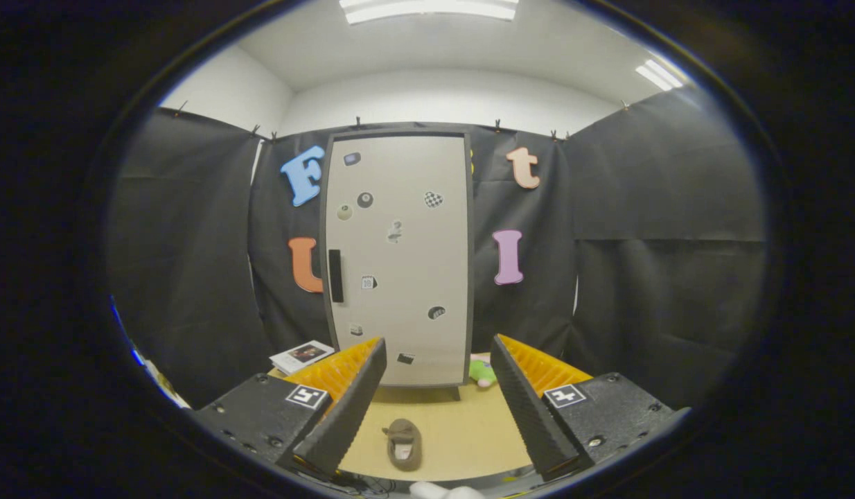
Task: Open the shoe cabinet door, grab the shoes and put them into the shoe cabinet, then close the shoe cabinet door.
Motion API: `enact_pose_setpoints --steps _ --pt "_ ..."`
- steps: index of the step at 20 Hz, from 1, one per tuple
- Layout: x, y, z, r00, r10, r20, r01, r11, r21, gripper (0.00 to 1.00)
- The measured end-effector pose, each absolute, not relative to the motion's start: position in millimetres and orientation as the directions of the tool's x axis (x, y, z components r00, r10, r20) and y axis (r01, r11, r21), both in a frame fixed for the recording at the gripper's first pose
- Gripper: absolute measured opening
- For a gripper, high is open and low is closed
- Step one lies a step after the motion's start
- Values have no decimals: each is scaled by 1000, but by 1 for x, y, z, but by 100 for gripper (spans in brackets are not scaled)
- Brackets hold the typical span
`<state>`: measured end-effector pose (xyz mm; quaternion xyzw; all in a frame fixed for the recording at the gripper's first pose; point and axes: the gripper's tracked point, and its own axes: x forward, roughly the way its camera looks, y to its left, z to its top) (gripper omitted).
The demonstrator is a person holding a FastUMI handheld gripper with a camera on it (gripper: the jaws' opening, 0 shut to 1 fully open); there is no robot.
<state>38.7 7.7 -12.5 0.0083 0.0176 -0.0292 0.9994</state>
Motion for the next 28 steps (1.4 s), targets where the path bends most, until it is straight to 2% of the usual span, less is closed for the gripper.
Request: enact_pose_setpoints --steps 6,13,19,23,28 --pt "101 59 -7 999 30 -28 -30 1000 6 98" --pt "212 144 -5 985 166 -53 -165 986 24 98" --pt "306 190 4 976 212 -56 -209 977 43 98" --pt "362 210 -2 978 197 -72 -195 980 30 97" --pt "404 224 -10 976 190 -107 -189 982 23 95"
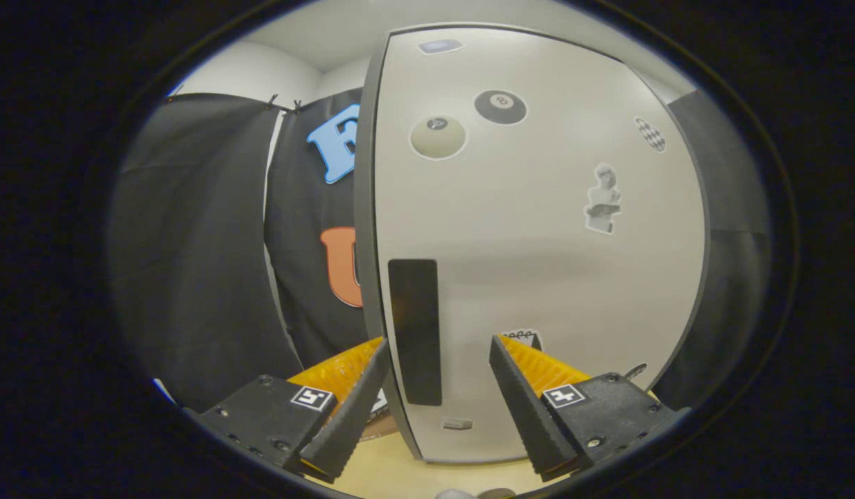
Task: Open the shoe cabinet door, grab the shoes and put them into the shoe cabinet, then close the shoe cabinet door.
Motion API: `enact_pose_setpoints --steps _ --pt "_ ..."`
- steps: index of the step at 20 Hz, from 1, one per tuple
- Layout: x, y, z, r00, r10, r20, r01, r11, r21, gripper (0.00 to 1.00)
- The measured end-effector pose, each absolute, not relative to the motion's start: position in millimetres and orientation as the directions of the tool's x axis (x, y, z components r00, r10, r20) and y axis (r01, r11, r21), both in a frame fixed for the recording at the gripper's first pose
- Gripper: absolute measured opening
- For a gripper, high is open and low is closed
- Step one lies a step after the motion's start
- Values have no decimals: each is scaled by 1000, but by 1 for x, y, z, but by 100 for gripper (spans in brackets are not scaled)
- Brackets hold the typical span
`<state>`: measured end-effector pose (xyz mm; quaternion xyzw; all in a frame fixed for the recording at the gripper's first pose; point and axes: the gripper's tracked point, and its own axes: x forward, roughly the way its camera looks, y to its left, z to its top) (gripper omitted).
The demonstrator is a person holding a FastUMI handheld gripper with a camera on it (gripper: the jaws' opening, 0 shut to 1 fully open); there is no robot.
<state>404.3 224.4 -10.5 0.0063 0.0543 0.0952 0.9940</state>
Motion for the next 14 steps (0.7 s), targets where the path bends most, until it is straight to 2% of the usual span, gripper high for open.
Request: enact_pose_setpoints --steps 2,3,4,5,7,10,14 --pt "412 227 -13 976 182 -117 -180 983 29 94" --pt "415 228 -12 980 167 -106 -164 986 33 88" --pt "414 230 -8 981 162 -105 -160 987 32 87" --pt "413 232 -8 981 158 -111 -155 987 36 80" --pt "414 238 -15 978 159 -138 -152 987 60 55" --pt "414 237 -15 979 146 -145 -142 989 37 41" --pt "410 235 -17 965 213 -155 -208 977 45 34"
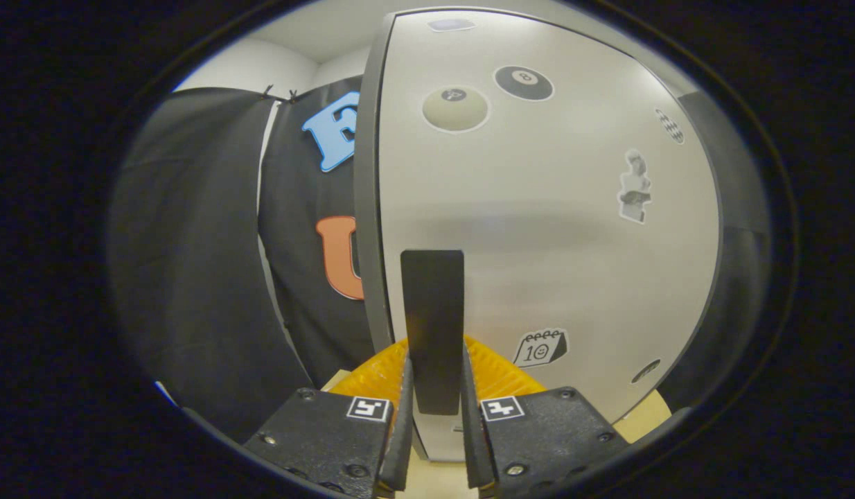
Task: Open the shoe cabinet door, grab the shoes and put them into the shoe cabinet, then close the shoe cabinet door.
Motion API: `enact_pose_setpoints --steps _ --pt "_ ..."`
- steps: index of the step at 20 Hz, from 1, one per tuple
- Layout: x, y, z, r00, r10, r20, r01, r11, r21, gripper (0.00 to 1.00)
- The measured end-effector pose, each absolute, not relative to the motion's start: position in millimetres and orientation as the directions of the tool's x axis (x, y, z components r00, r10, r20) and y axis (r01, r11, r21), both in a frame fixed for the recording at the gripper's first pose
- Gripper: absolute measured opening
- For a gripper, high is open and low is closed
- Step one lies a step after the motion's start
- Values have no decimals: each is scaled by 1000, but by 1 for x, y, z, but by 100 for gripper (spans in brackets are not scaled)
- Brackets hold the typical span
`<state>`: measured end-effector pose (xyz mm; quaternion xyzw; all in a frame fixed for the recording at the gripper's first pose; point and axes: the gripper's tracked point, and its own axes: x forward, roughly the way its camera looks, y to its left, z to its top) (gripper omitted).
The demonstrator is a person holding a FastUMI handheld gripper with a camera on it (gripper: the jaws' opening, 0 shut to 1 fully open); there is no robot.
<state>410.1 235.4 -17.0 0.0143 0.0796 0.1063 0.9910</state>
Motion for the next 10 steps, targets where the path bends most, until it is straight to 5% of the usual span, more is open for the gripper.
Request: enact_pose_setpoints --steps 10 --pt "383 220 -19 943 296 -152 -297 955 21 28"
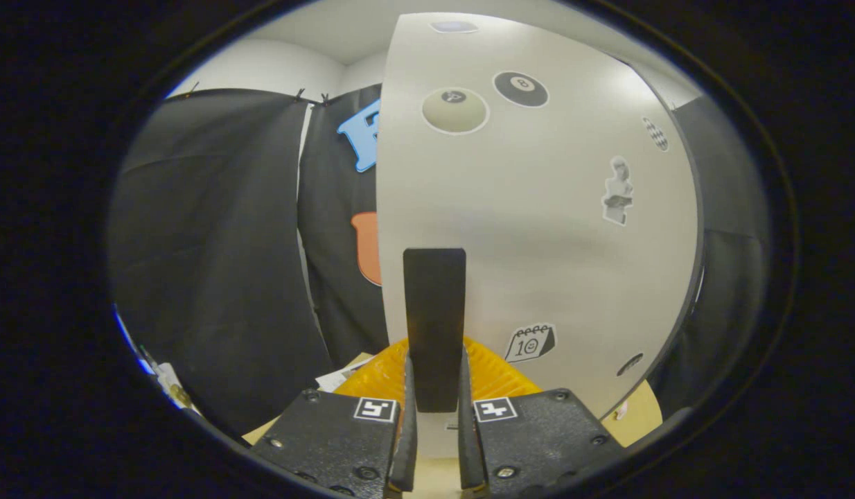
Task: Open the shoe cabinet door, grab the shoes and put them into the shoe cabinet, then close the shoe cabinet door.
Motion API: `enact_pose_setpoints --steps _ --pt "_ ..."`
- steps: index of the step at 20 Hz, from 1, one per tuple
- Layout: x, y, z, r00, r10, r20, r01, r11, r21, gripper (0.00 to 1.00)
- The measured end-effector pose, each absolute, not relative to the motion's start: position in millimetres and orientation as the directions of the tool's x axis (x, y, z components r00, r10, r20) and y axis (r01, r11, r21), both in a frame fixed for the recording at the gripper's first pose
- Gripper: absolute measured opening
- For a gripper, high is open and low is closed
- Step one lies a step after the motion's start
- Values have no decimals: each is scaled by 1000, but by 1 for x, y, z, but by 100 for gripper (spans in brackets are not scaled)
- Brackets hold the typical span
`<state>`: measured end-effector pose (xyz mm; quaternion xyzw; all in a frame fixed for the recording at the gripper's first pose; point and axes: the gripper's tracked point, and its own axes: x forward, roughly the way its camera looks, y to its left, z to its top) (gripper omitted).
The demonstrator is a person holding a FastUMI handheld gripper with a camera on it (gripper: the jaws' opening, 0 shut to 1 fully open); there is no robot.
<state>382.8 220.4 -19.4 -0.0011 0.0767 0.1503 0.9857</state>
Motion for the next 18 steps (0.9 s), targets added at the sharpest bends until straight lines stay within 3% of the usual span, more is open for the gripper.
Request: enact_pose_setpoints --steps 18 --pt "332 174 -20 960 238 -146 -231 971 66 24"
